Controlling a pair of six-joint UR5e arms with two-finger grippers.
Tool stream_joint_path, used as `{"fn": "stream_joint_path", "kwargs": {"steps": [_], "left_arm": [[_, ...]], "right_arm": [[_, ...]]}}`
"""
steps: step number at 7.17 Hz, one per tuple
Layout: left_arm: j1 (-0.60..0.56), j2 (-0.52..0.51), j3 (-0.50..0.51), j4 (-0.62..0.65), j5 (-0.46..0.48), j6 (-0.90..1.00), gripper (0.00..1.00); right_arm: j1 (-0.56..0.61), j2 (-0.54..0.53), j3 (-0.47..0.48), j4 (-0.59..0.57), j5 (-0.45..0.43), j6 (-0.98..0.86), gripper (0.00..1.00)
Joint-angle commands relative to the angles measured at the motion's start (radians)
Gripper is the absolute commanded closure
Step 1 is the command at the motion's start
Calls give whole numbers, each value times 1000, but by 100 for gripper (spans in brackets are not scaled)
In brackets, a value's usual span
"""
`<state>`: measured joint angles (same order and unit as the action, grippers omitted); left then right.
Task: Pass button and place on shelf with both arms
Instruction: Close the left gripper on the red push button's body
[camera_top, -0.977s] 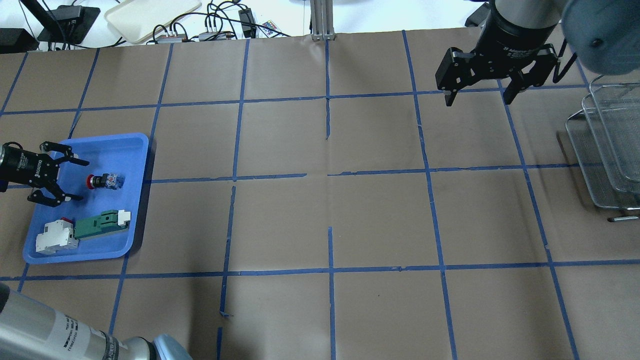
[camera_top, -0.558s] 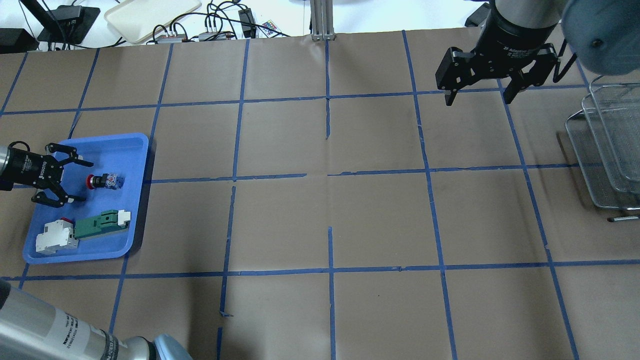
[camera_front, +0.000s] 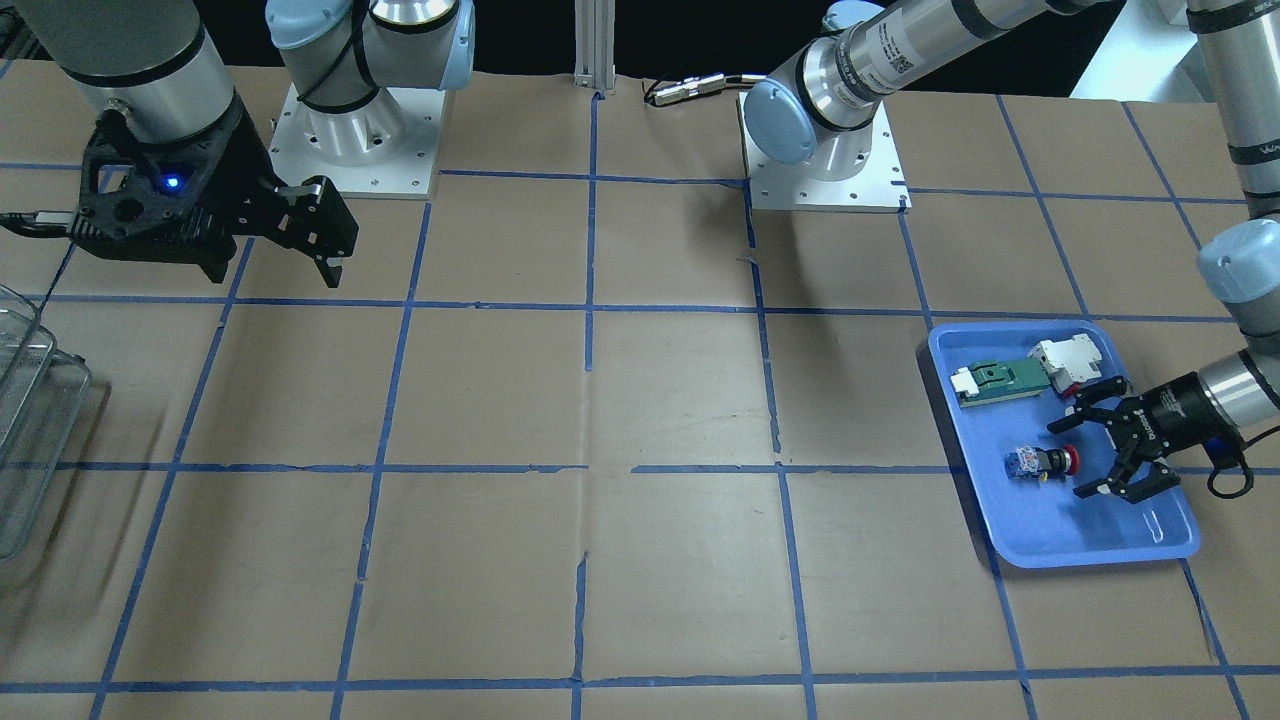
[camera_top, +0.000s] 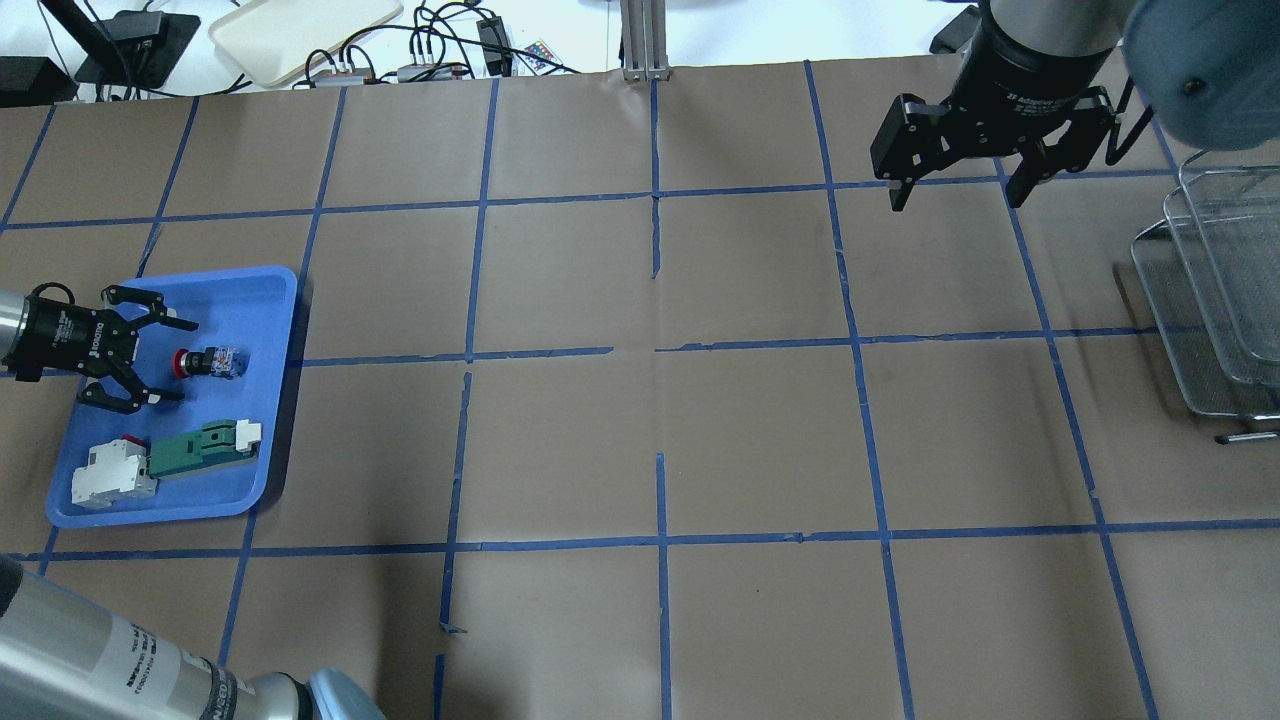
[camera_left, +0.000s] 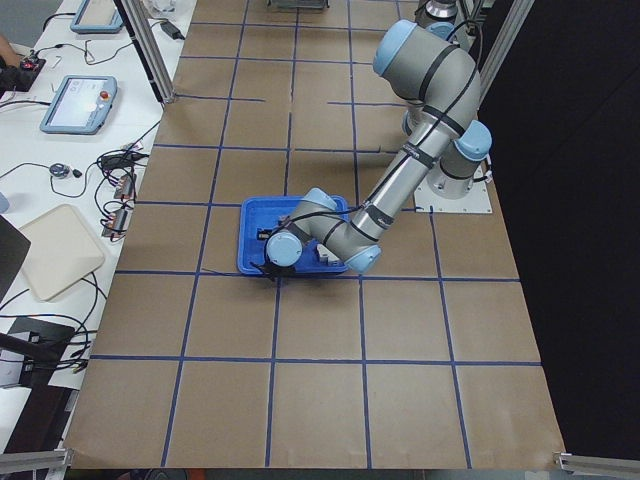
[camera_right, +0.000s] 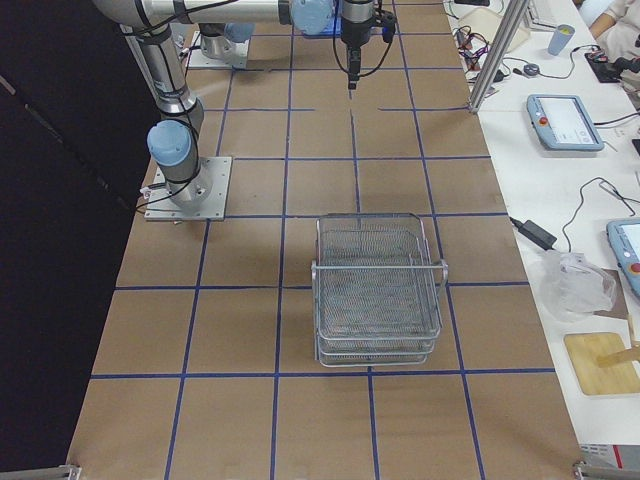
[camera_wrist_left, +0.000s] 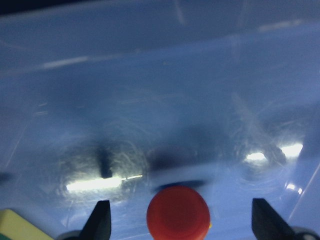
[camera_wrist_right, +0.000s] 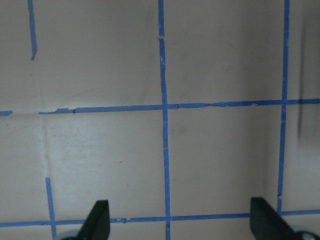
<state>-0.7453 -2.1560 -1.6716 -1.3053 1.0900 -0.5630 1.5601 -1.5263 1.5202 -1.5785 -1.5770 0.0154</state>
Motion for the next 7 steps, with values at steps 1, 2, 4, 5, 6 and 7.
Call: {"fn": "stream_joint_path", "kwargs": {"steps": [1,2,4,5,6,7], "left_arm": [[3,1,-3,-17,4,-3,6],[3,-2,6,-17,4,-3,18],[3,-4,10,-15,10,-3,60],[3,-4,9,-15,13,-3,87],[3,-2,10,-15,17,-5,100],[3,10,12,-47,18,-14,100]], "right_arm": [[0,0,0,0,0,0,0],[0,0,0,-3,0,2,0],[0,0,0,-2,0,2,0],[0,2,0,-2,0,2,0],[0,2,0,-3,0,2,0],[0,2,0,-2,0,2,0]]}}
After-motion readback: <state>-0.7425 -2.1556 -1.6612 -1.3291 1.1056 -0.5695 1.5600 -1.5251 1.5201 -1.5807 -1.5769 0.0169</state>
